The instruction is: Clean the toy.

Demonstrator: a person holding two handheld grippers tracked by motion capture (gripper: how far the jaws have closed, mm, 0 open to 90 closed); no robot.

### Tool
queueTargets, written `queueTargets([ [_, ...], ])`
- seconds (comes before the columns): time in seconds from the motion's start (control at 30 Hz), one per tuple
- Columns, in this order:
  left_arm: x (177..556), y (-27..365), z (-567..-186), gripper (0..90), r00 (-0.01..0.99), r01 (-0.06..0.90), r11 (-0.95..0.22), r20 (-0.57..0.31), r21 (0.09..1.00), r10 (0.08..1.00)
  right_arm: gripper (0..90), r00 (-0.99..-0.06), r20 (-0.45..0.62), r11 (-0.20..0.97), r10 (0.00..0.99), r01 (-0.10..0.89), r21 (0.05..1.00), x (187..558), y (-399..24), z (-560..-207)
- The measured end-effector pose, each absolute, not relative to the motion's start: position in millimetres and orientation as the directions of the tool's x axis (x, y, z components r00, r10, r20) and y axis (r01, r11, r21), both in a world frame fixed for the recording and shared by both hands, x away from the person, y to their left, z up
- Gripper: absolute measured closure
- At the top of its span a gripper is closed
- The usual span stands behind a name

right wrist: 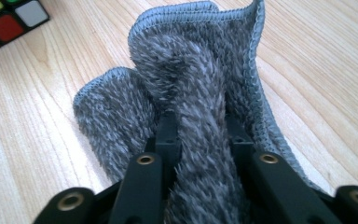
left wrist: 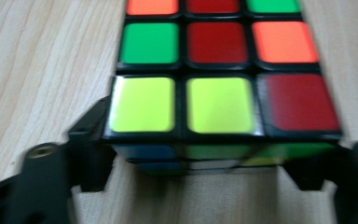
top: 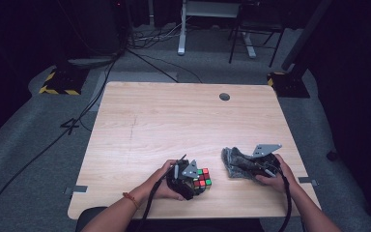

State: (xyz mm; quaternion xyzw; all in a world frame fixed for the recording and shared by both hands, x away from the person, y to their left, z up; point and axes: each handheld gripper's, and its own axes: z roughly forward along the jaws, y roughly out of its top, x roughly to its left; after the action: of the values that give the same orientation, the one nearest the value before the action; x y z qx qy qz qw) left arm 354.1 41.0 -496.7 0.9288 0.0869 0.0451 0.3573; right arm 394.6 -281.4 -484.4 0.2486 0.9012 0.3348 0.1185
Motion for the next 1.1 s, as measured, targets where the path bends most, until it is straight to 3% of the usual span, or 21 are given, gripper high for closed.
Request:
queueTargets([
  [0.37, 354.0, 34.6, -488.4, 32.5, 0.977, 0.094, -0.758, 0.087, 0.645, 0.194, 76.2, -0.914, 0.000, 0.578, 0.406, 0.258, 0.774, 367.5, -247.6, -446.6],
  [0.63, 349.2, 22.1, -483.0, 32.8, 0.977, 0.065, -0.772, 0.118, 0.632, 0.179, 76.1, -0.955, -0.026, 0.604, 0.296, 0.166, 0.779, 346.6, -201.0, -428.9],
  [0.87, 349.7, 22.1, -477.9, 32.8, 0.971, 0.071, -0.770, 0.131, 0.634, 0.198, 75.9, -0.959, -0.035, 0.616, 0.281, 0.152, 0.773, 341.4, -184.0, -425.6],
  [1.1, 351.3, 28.2, -469.7, 33.3, 0.965, 0.079, -0.744, 0.135, 0.663, 0.223, 76.2, -0.934, -0.166, 0.673, 0.318, 0.098, 0.733, 337.7, -179.6, -424.1],
])
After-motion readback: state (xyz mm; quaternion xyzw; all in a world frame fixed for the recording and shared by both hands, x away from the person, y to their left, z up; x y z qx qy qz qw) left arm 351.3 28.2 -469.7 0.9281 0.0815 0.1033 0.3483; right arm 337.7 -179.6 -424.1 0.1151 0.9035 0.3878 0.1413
